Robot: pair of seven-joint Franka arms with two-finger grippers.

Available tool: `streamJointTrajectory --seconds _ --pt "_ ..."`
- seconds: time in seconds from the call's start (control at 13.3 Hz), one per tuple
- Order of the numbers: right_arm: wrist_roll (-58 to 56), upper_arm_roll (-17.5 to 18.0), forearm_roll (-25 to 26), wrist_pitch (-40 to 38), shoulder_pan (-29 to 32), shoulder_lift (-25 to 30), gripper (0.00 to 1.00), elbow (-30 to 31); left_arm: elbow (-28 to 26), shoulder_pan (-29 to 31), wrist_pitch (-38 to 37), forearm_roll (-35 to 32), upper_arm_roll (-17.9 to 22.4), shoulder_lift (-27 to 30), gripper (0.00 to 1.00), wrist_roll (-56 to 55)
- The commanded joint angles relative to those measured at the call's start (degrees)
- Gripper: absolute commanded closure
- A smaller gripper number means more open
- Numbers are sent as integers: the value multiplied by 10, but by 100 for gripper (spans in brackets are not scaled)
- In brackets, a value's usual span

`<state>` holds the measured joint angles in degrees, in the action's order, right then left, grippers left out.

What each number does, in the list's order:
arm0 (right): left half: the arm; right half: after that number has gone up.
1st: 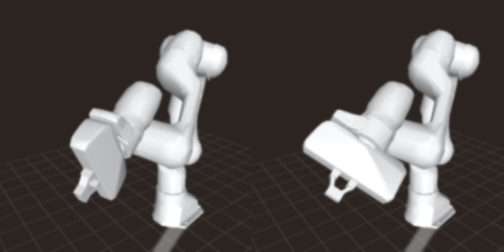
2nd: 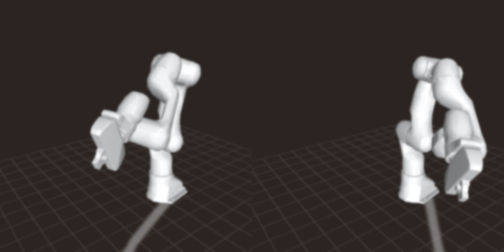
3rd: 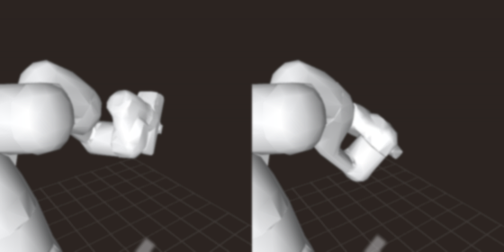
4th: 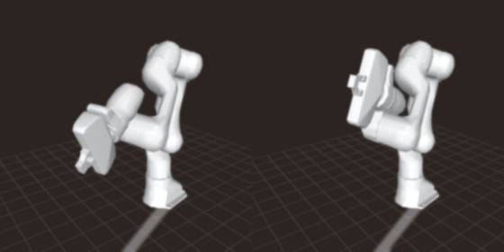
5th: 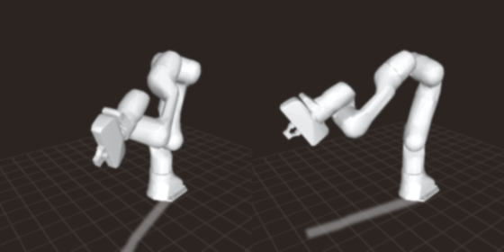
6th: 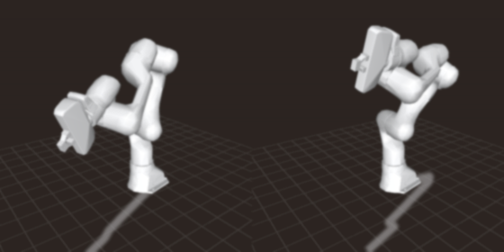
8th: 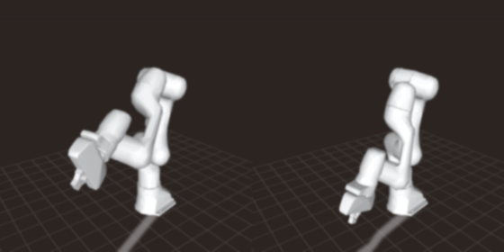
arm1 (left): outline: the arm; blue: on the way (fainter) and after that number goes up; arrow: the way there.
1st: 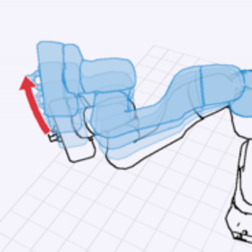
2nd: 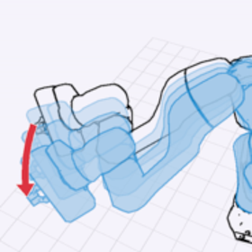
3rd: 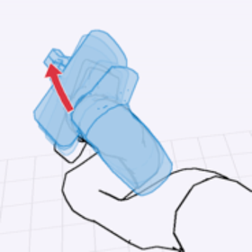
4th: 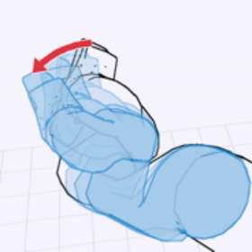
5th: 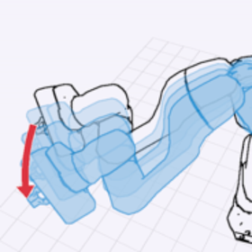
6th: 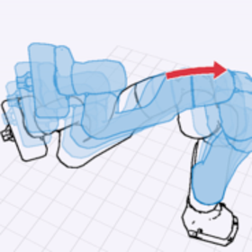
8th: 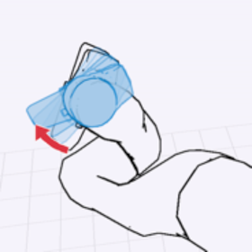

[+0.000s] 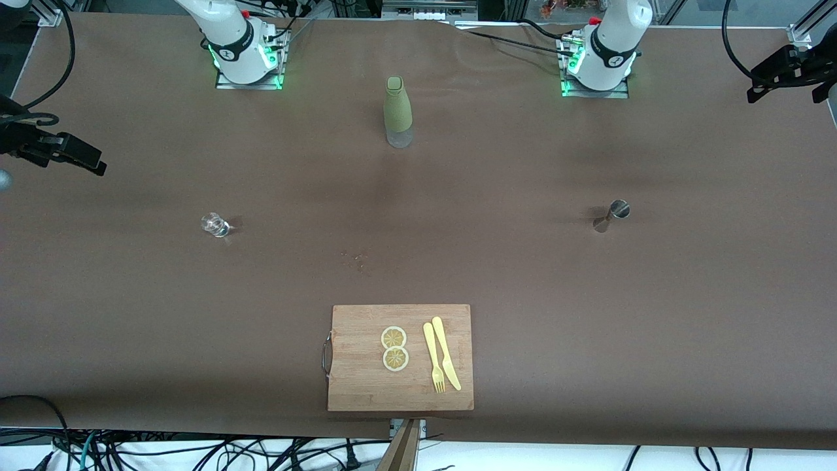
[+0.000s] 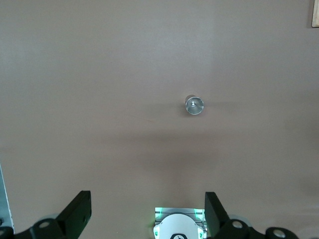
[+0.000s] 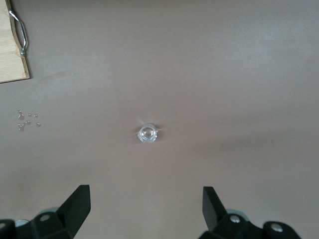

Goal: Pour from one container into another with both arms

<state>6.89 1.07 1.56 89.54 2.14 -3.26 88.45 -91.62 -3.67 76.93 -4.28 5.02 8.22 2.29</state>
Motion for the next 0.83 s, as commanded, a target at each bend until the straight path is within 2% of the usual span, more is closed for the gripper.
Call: streamJointTrajectory --seconds 0.0,0.75 --pt "-9 -1 -7 -2 2 3 0 -2 -16 2 4 9 0 17 0 0" --pt "-1 -1 -8 0 3 1 0 0 -16 3 4 9 1 17 0 0"
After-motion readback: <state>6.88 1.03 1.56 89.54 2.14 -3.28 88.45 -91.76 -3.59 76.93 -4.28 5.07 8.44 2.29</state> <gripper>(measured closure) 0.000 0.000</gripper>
